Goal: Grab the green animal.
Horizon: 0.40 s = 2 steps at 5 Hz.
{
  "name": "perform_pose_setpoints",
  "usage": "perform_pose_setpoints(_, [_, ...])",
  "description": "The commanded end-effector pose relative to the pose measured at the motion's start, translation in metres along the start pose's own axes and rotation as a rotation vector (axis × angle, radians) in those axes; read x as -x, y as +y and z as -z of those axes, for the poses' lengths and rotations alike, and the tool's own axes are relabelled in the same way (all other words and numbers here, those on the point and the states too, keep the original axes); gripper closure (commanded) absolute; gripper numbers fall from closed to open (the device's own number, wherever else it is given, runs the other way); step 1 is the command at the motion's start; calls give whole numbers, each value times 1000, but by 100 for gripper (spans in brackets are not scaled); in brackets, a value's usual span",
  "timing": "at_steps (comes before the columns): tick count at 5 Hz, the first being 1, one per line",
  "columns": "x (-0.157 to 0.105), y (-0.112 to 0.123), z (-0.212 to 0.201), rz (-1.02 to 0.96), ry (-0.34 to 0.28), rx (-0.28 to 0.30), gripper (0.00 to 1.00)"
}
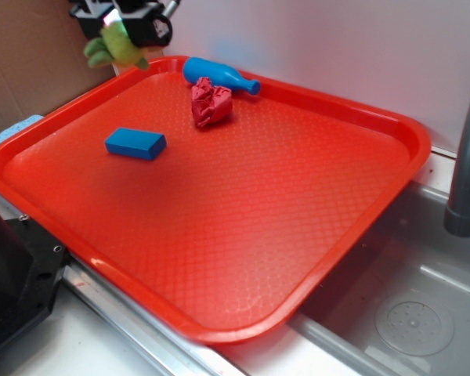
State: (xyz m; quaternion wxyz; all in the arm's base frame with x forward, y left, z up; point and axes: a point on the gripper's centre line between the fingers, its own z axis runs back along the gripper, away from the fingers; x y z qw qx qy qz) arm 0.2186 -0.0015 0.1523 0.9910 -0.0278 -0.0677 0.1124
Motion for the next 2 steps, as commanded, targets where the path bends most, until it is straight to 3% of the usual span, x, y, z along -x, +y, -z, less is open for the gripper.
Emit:
perform_pose_setpoints(1, [16, -6, -43, 23, -25, 77, 100])
perform_pose_setpoints(2, [7, 5, -44, -41, 13, 48, 100])
